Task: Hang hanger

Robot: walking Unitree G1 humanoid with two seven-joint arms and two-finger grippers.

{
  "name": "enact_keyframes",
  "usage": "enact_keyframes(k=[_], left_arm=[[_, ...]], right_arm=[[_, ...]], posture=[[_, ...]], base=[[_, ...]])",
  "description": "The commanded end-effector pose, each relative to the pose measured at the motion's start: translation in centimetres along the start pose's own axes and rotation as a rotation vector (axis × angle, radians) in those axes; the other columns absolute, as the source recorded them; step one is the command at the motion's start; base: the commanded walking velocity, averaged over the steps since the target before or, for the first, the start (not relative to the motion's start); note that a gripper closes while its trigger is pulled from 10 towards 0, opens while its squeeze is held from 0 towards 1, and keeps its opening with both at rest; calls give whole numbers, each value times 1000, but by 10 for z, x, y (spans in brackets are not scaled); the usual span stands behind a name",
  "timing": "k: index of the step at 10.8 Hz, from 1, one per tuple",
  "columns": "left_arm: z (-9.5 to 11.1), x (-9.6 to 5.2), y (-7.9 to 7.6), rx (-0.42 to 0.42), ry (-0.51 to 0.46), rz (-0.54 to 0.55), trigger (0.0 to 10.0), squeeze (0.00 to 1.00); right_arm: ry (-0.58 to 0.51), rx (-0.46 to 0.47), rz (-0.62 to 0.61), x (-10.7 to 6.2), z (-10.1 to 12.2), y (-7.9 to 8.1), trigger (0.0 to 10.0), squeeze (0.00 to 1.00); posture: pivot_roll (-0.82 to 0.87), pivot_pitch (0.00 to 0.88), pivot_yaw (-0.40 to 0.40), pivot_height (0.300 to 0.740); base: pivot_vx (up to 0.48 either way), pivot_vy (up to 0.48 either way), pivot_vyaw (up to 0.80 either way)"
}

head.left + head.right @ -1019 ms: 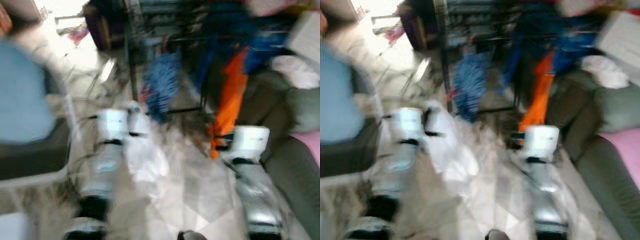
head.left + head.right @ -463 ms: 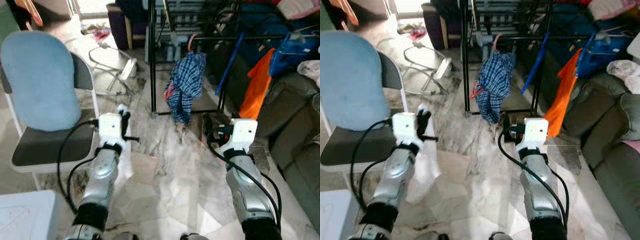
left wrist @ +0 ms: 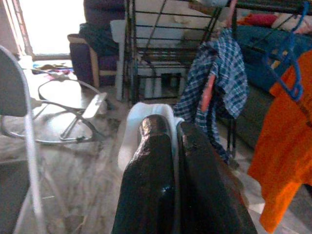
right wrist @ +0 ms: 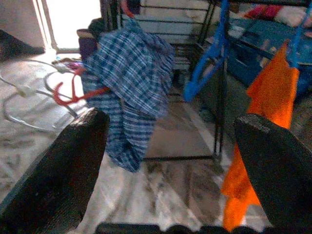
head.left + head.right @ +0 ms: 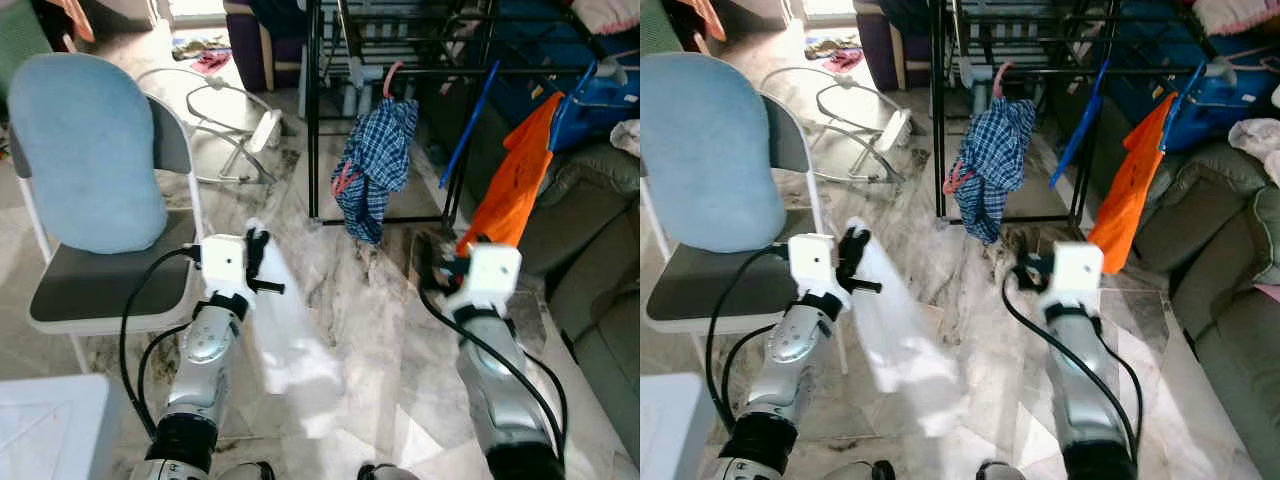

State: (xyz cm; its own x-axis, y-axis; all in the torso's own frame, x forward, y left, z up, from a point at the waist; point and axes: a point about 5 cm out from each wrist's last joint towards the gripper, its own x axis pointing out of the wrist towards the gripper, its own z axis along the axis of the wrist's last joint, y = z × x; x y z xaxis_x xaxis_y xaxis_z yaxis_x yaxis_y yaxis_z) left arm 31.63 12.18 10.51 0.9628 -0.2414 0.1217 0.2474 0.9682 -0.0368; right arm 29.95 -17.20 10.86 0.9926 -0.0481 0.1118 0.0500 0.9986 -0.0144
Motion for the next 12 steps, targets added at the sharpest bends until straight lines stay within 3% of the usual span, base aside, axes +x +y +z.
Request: enact_keyframes(k=[1,4,7,12], left_arm=[[7,1,-3,-7,-31,-19,10000,0],[9,5,-7,-50,-34,-29,10000,0],[10,7,-21,-94,-51,-44,10000,0],[12,12,-26,-115,-59,-51,10000,0]], right_arm=[[-28,-10,-20,0,6,-5,10000,0],[-29,-9,-7,3,7,-2,10000,0],[-39,-13,12,8,11,1,10000,0],[-45,-27,31,8,12,2,10000,0]], posture=[[-106,155,-1,740],[-101,155,-21,740],[-107,150,-33,740],[-126,139,-38,740]], base=[[0,0,0],[162,0,-617],[270,0,0],[286,0,0]])
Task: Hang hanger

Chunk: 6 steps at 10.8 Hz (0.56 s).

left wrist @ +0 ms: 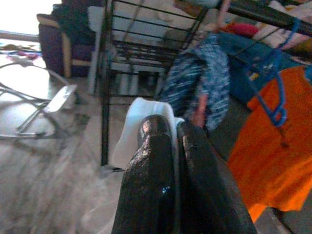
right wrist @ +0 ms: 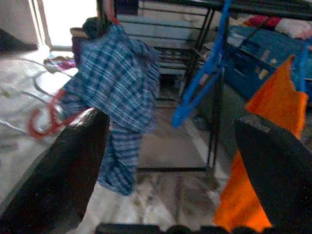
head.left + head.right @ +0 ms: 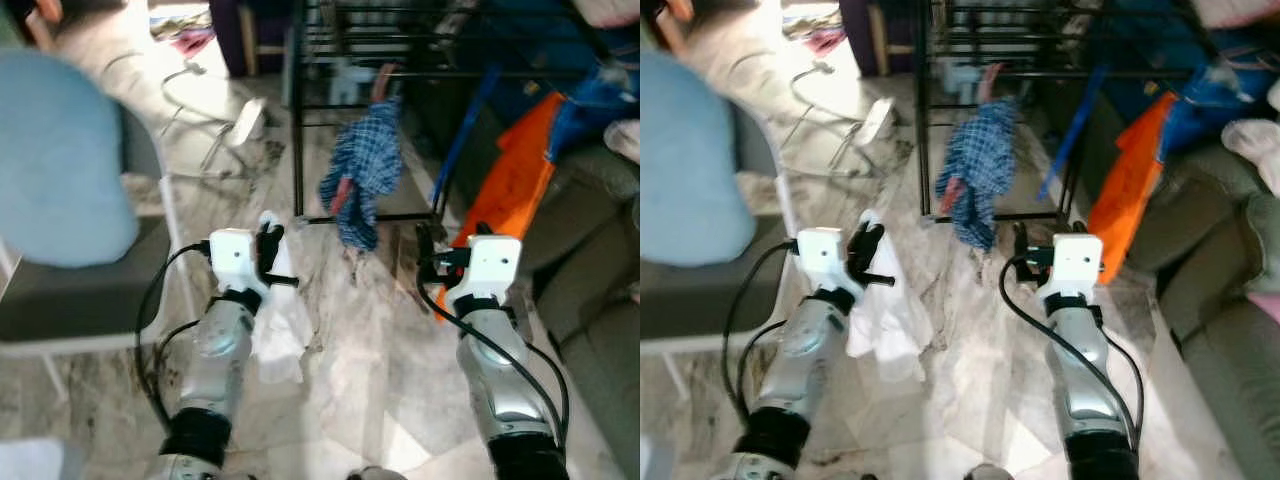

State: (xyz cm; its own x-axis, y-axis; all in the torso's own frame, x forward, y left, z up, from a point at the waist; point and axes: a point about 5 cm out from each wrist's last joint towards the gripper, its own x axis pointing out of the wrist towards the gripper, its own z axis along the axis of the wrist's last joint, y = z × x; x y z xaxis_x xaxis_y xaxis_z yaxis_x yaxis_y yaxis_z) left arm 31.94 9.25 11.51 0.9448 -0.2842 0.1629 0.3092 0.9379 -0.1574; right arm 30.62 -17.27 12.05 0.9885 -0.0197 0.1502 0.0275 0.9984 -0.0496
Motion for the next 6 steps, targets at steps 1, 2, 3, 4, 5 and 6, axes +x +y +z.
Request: enact_keyframes(k=[1,2,3,4,5,6], left_arm=[[3,1,-1,11,-19,-12,10000,0],[3,1,-1,11,-15,-19,10000,0],[3,1,-1,12,-15,-21,10000,0],[3,2,-1,12,-15,-21,10000,0],[3,2,-2,12,-15,-23,10000,0],[2,1,-3,10,-14,-26,10000,0]], right_arm=[[-7,4,-5,1,2,1,10000,0],[-6,2,-12,1,2,1,10000,0],[-6,0,-11,0,2,1,10000,0],[-2,0,-14,-1,0,0,10000,0],[-1,-1,-14,-1,0,0,10000,0],[-2,-2,-13,0,0,0,10000,0]], posture=[[-127,140,-35,740],[-130,142,-33,740],[-131,145,-31,740],[-130,143,-31,740],[-130,144,-32,740],[-131,143,-33,740]], base=[[292,0,0],[296,0,0],[296,0,-800],[300,0,-800],[296,0,-800],[292,0,-475]])
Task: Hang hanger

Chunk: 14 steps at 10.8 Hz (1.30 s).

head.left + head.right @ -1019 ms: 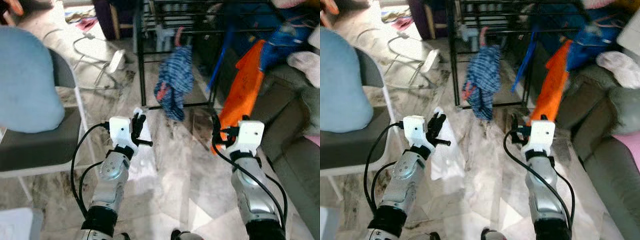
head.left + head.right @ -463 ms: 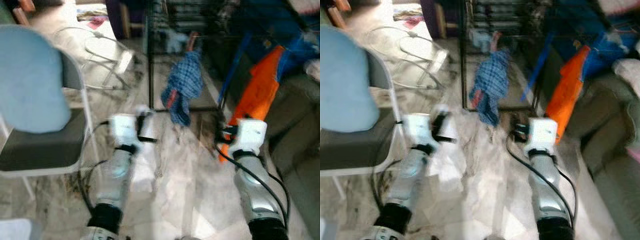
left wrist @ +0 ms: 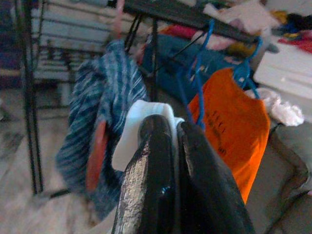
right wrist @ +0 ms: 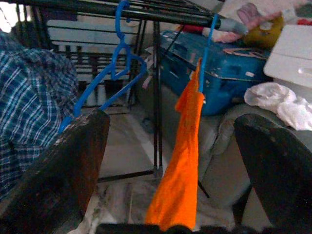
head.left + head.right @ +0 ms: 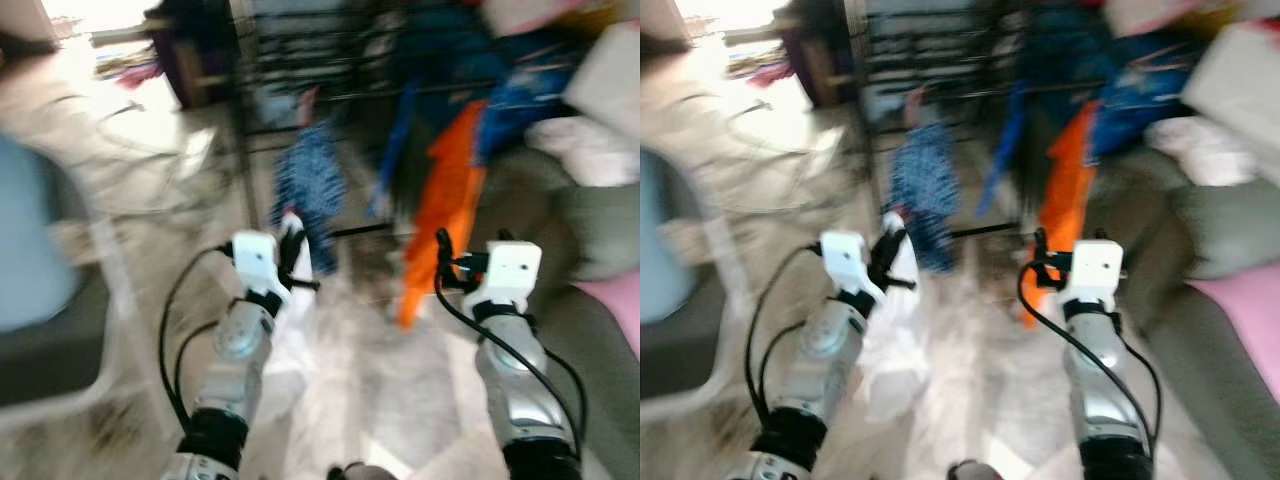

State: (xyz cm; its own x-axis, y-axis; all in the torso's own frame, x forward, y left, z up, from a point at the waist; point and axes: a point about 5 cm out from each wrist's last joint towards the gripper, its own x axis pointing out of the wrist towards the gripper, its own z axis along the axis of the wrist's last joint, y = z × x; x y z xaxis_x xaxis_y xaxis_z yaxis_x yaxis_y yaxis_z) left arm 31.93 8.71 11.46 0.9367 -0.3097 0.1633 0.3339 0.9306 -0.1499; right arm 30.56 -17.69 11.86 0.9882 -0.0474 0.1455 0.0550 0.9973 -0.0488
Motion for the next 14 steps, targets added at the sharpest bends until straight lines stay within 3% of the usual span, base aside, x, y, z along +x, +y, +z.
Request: enact_keyframes(k=[1,4,8,12,14], left_arm=[[3,-1,2,6,-17,3,10000,0],[2,0,1,2,-13,4,10000,0],[1,-1,0,1,-9,3,10000,0],[-1,-3,-1,3,-3,10,10000,0],[-3,-5,-1,-6,-1,23,10000,0]], right_arm=[[-6,-1,16,0,2,4,10000,0],[-6,-26,44,0,2,6,10000,0],[-2,-39,54,-2,1,6,10000,0],[-2,-38,57,0,1,7,10000,0],[2,-38,64,-2,1,7,10000,0]], posture=[[-130,144,-36,740],[-136,148,-38,740],[-137,150,-45,740],[-132,159,-58,740],[-135,161,-64,740]], base=[[296,0,0],[385,0,146],[437,0,708],[399,0,0],[0,0,0]])
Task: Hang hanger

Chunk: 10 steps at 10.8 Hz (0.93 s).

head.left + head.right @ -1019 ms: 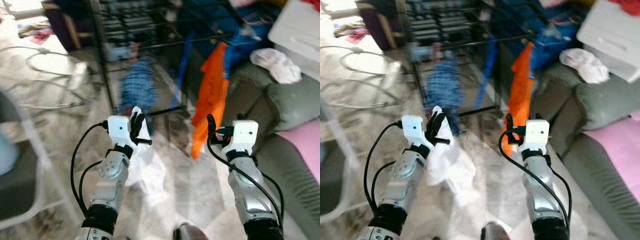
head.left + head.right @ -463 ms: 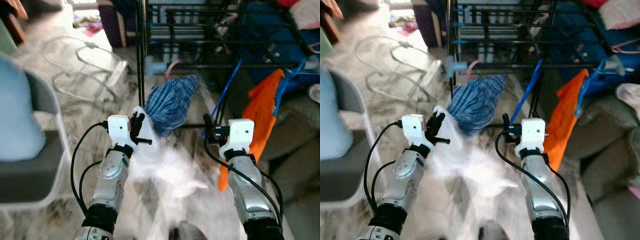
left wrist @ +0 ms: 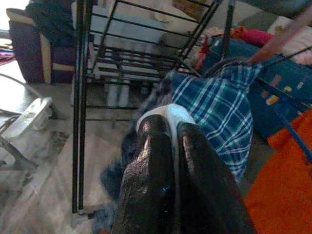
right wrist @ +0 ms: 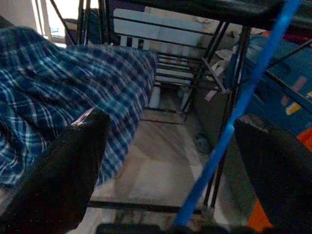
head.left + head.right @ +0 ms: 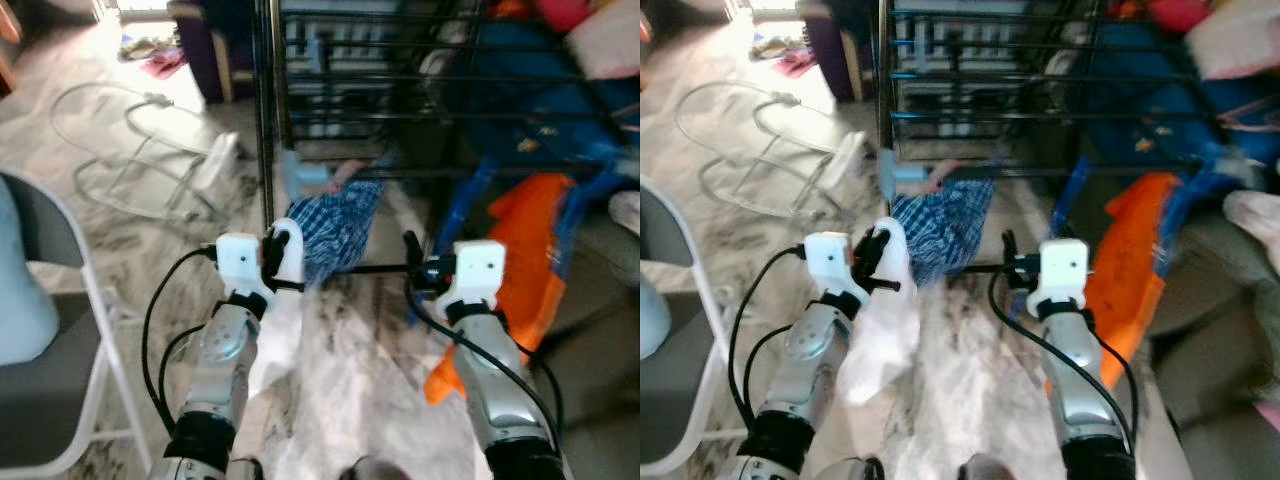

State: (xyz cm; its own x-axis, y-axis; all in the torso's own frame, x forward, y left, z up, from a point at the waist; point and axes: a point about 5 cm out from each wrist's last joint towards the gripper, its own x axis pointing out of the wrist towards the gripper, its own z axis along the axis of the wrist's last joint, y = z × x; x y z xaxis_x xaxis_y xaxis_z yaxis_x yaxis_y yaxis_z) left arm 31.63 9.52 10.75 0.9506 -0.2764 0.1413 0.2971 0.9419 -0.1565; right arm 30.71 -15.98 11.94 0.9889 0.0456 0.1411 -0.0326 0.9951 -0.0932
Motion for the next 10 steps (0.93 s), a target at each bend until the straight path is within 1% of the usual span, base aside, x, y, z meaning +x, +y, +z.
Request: enact_keyframes(k=[1,4,5,6,7,8,10], left_arm=[[1,0,-10,-7,-16,-21,10000,0],[2,1,-10,-2,-12,-25,10000,0],[2,0,-10,0,-6,-32,10000,0],[1,1,-10,1,-3,-36,10000,0],[1,1,-11,3,0,-41,10000,0],[1,3,-12,3,4,-46,10000,0],[0,4,-14,2,8,-53,10000,0]], right_arm=[[7,-7,-31,-2,0,-12,10000,0],[15,27,-26,18,7,-10,10000,0],[19,35,-29,21,8,-7,10000,0],[45,57,-32,19,4,-6,10000,0],[75,58,-36,15,-3,-4,10000,0],[143,103,-33,10,-16,-2,10000,0],[219,103,-1,8,-28,-1,10000,0]], posture=[[-136,162,-68,740],[-136,171,-58,740],[-136,174,-53,740],[-138,176,-50,740],[-140,178,-46,740],[-148,177,-42,740],[-150,176,-42,740]], base=[[0,0,0],[0,0,0],[0,0,0],[0,0,0],[0,0,0],[0,0,0],[0,0,0]])
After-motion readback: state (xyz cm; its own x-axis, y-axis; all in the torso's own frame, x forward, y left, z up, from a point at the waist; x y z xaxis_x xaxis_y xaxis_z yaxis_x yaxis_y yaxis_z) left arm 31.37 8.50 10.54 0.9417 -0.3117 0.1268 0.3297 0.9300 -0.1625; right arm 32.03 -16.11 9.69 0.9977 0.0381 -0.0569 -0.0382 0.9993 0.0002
